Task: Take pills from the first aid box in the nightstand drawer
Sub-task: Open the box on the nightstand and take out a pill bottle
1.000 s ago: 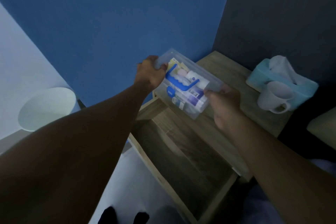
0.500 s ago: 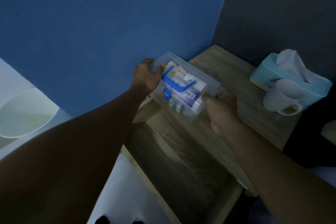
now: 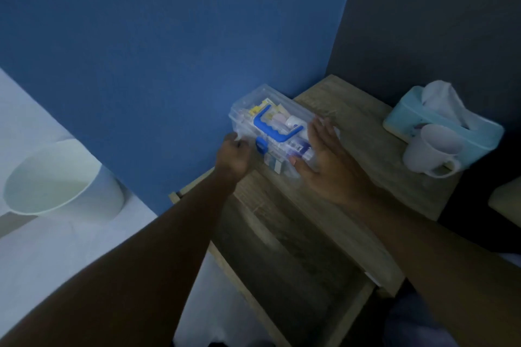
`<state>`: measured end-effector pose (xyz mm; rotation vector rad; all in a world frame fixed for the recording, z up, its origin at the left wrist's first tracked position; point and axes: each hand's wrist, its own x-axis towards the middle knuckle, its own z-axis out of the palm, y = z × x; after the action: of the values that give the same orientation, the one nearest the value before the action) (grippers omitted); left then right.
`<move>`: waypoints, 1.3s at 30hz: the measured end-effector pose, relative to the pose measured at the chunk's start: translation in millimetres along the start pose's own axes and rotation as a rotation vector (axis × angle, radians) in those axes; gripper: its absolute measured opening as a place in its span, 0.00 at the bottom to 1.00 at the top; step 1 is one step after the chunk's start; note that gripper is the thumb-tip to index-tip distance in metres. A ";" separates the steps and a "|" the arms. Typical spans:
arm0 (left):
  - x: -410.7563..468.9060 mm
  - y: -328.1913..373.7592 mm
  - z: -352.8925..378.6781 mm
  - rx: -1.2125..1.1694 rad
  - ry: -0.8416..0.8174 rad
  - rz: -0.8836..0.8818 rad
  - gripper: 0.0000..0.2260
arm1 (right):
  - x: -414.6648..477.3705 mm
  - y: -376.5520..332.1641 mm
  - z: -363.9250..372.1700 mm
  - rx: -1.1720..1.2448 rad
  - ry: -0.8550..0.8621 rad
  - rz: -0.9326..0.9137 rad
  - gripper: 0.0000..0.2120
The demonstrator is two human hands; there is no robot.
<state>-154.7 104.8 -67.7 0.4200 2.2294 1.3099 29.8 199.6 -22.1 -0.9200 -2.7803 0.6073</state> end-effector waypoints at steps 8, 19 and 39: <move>-9.1 8.7 18.4 -0.461 0.009 -0.227 0.13 | 0.4 -8.1 5.3 -0.252 0.010 -0.004 0.35; -10.7 10.5 23.6 -0.565 0.063 -0.269 0.06 | 3.0 -15.3 9.5 -0.306 0.025 0.049 0.36; -14.0 -24.2 3.8 0.281 -0.140 0.277 0.24 | 22.7 -27.9 -24.9 -0.419 -0.034 0.144 0.44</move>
<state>-141.1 88.7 -86.5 0.9236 2.3001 1.0571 3.2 201.1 12.6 -1.2021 -2.9467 0.0486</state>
